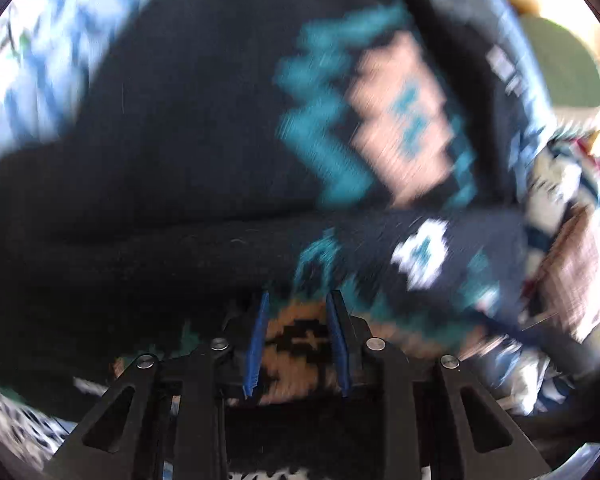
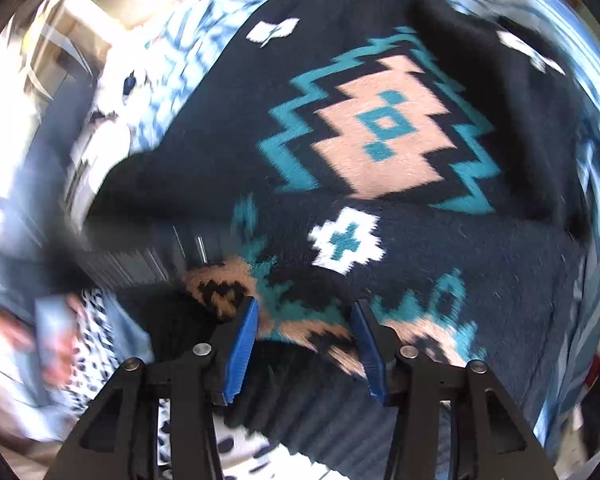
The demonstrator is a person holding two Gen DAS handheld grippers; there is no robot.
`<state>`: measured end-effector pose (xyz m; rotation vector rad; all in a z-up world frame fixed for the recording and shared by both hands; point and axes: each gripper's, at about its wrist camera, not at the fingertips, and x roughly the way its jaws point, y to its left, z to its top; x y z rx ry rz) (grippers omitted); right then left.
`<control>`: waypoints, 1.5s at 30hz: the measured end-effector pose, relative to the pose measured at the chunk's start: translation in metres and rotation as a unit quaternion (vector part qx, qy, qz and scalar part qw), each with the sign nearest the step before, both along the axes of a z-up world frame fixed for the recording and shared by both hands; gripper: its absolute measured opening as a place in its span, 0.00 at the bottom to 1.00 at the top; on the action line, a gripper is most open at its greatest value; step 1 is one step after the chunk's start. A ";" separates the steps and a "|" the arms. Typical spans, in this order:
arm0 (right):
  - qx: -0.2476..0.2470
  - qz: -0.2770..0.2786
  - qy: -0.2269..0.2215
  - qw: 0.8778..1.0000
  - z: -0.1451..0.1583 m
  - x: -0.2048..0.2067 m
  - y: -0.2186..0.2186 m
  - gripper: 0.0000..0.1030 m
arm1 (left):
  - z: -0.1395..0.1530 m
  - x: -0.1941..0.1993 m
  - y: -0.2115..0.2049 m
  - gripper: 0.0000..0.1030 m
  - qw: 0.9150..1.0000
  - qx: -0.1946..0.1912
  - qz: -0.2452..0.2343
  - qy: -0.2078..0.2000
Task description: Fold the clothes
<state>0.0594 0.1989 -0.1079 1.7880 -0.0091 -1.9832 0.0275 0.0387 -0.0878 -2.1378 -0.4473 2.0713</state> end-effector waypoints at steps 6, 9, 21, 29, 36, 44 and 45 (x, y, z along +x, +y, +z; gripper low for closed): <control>0.108 -0.125 0.079 0.983 0.014 -0.050 0.078 0.52 | 0.019 -0.019 -0.008 0.28 0.999 0.045 0.025 -0.002; 0.128 -0.188 0.113 0.967 0.022 -0.103 0.113 0.51 | 0.047 -0.046 -0.017 0.29 0.994 0.090 0.048 0.038; 0.103 -0.186 0.098 0.972 0.000 -0.303 0.146 0.77 | 0.000 -0.129 -0.048 0.53 0.990 0.059 0.126 0.002; 0.229 -0.078 0.175 0.954 0.013 -0.267 0.103 0.11 | -0.001 -0.137 -0.032 0.56 0.992 0.064 0.105 0.001; 0.211 -0.161 0.329 0.906 0.096 -0.261 0.124 0.09 | 0.028 -0.135 -0.023 0.56 0.984 0.104 0.128 0.065; 0.174 -0.331 0.245 0.895 0.055 -0.277 0.196 0.56 | 0.004 -0.153 -0.008 0.56 0.987 0.094 0.130 0.027; 0.139 -0.344 0.253 0.894 0.065 -0.268 0.201 0.56 | 0.002 -0.153 -0.011 0.56 0.985 0.101 0.137 0.024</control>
